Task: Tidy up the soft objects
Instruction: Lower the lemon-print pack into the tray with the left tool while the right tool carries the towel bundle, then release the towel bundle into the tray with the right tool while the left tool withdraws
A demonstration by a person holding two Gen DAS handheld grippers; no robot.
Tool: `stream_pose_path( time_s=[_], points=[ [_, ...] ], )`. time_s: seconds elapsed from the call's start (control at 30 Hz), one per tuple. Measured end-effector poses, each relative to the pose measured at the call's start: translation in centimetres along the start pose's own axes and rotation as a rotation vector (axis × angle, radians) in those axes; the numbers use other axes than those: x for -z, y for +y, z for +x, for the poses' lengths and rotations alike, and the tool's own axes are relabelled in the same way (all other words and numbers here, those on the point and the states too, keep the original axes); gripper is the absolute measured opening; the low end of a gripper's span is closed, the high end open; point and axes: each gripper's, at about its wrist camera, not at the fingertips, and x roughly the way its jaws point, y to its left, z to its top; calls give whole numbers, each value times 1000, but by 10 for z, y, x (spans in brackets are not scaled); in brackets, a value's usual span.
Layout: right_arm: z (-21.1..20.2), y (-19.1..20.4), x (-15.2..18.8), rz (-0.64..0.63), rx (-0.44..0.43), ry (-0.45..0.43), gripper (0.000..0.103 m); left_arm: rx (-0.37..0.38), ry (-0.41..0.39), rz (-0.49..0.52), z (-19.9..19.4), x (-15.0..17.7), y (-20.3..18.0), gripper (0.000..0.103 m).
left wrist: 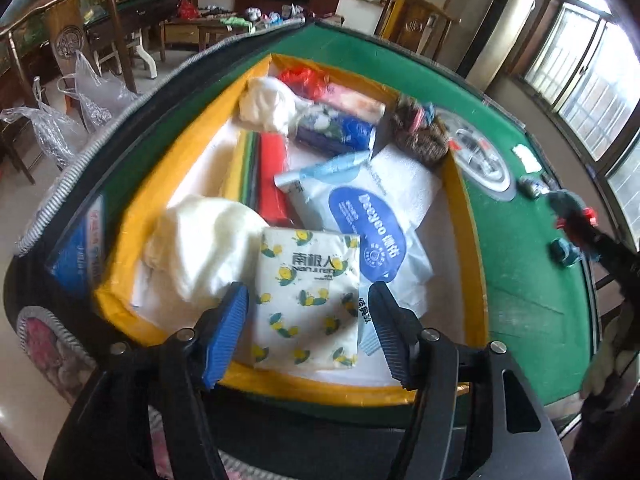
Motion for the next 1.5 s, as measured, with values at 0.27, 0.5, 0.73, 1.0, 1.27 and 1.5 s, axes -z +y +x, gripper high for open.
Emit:
stream_pose_path(
  time_s=[0.27,0.5,0.73,1.0,1.27,1.5],
  points=[
    [54,100,22,-193,-179,162,31,110,-142,-141,-47,-1,39,66],
    [92,145,47,-332,-145,231,31,154,-172,-231,-51,5,66,66],
    [103,146,52,-348,-114,258,39,158,-173,-268,-47,10,82,66],
    [82,133,40,-270,-157,224,52,170,-171,-265,-46,12,84,66],
    [85,160,49,-395,-73,237,31,108,-193,-245,-49,12,82,66],
    [110,168,59,-440,4,274,24,-39,-249,-149,-59,13,64,66]
  ],
)
